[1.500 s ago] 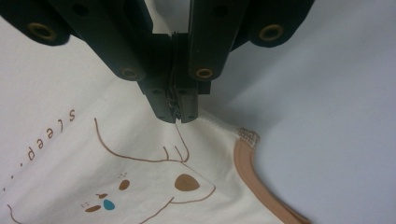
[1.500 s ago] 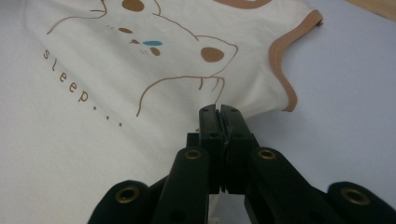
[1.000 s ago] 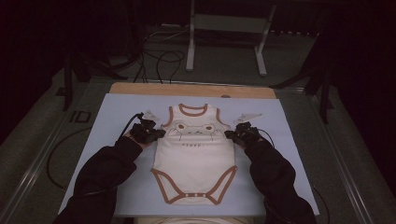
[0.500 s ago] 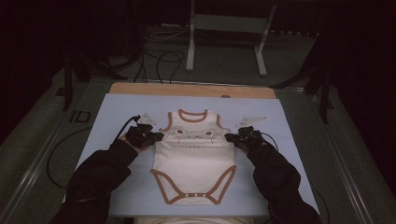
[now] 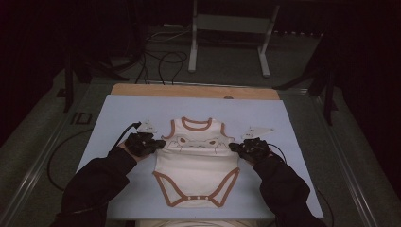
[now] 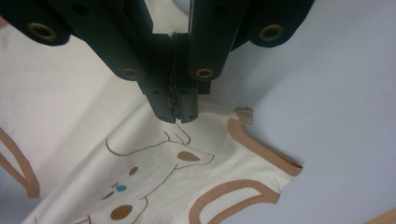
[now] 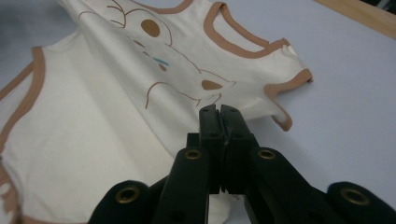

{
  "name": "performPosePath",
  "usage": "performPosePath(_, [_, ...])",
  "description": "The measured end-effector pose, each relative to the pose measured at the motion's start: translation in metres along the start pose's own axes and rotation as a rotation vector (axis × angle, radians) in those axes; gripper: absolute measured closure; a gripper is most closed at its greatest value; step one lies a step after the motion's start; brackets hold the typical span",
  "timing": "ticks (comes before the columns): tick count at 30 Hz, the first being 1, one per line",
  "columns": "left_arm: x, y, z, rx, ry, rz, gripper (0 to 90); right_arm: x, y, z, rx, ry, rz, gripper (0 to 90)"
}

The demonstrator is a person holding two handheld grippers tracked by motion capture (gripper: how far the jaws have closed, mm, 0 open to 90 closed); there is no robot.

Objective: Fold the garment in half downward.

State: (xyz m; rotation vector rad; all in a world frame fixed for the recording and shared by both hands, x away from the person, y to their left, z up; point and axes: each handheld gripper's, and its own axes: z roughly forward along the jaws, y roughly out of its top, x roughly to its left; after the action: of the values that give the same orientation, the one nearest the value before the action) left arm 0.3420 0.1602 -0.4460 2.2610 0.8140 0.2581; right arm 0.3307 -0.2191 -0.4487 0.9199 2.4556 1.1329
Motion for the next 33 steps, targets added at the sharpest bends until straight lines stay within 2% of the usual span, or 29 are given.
performPosePath(7, [-0.01,-0.01,-0.006,-0.004,-0.034,0.009,89.5,0.007,-0.008,-0.007,0.002,0.013,0.0,89.0])
performPosePath(10, [-0.014,-0.015,-0.008,0.004,-0.036,0.014,89.5,0.012,-0.01,-0.01,-0.001,0.021,-0.003,89.0])
performPosePath(19, [-0.032,-0.025,-0.018,0.022,-0.05,0.056,89.5,0.027,-0.018,-0.022,-0.008,0.041,-0.011,89.0])
performPosePath(29, [-0.043,-0.04,-0.018,0.026,-0.07,0.056,89.5,0.039,-0.033,-0.025,0.004,0.066,-0.007,88.9])
performPosePath(33, [-0.045,-0.05,-0.015,0.024,-0.115,0.039,89.4,0.043,-0.04,-0.025,0.01,0.075,-0.007,89.0])
